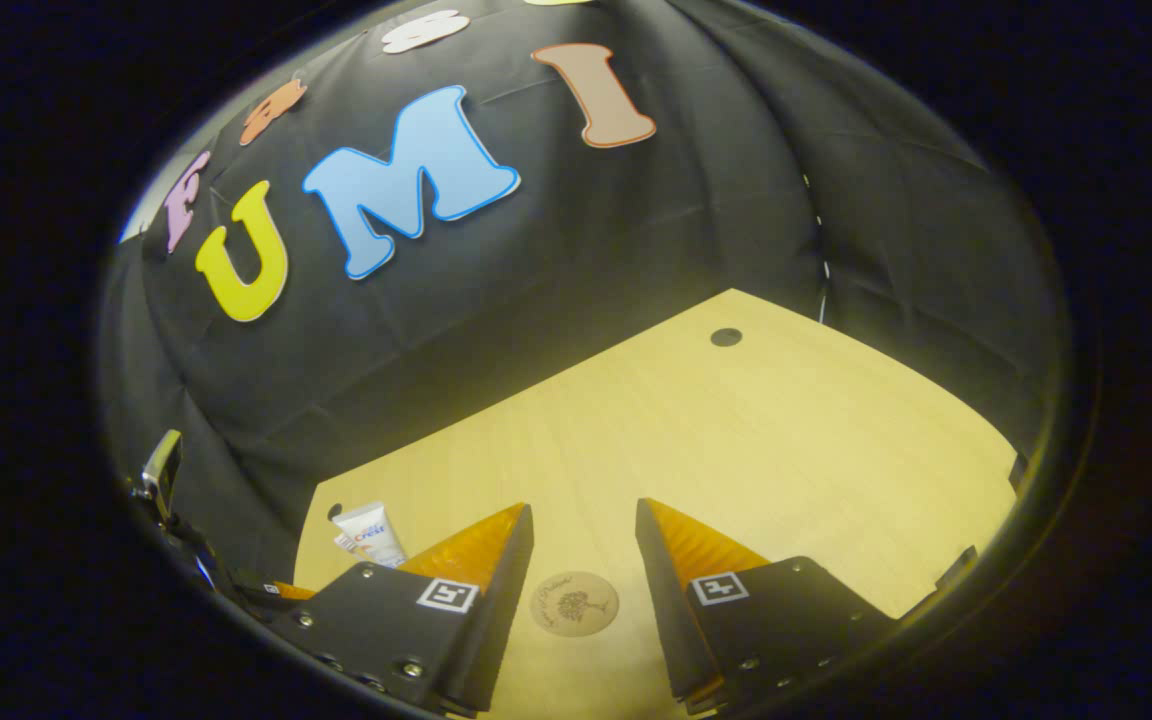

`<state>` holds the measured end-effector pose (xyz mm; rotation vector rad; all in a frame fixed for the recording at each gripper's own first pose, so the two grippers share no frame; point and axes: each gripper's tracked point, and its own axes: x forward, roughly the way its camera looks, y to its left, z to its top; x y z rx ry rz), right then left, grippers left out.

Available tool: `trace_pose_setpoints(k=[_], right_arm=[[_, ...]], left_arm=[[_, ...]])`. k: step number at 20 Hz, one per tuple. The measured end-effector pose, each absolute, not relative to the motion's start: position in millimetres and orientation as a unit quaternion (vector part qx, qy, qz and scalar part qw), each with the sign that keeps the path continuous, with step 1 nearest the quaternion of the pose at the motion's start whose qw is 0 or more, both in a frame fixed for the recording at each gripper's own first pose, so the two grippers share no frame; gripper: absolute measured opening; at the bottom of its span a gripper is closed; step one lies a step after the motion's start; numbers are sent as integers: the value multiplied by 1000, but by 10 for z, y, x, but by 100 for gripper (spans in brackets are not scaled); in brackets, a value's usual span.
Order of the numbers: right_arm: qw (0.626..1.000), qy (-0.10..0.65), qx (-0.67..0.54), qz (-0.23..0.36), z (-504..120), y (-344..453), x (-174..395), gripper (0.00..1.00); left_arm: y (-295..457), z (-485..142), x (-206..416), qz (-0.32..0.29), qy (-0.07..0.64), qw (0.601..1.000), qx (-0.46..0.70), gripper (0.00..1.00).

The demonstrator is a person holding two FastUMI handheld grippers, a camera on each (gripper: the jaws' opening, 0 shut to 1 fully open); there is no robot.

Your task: Put the toothbrush and toothpaste on the desktop into the cup, then pick up the cup and place it on the coaster on the desktop.

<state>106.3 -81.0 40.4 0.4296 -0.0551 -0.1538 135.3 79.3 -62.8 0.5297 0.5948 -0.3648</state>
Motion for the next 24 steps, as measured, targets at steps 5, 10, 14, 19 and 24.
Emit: trace_pose_setpoints(k=[5, 10, 14, 19, 24], right_arm=[[966, -19, 234, -104, 226, -1115, 928, 63], [959, -11, 253, -124, 82, -1349, 840, 63], [954, -3, 270, -131, 12, -1455, 855, 63], [950, 8, 280, -138, -81, -1556, 872, 63], [944, 17, 293, -151, -176, -1695, 853, 63]], left_arm=[[841, -736, 1459, -186, 313, 891, 272, 62], [860, -653, 1558, -193, 322, 871, 318, 62], [838, -682, 1601, -205, 335, 851, 349, 62], [854, -730, 1645, -223, 360, 814, 398, 62], [845, -916, 1749, -243, 395, 779, 423, 69]])
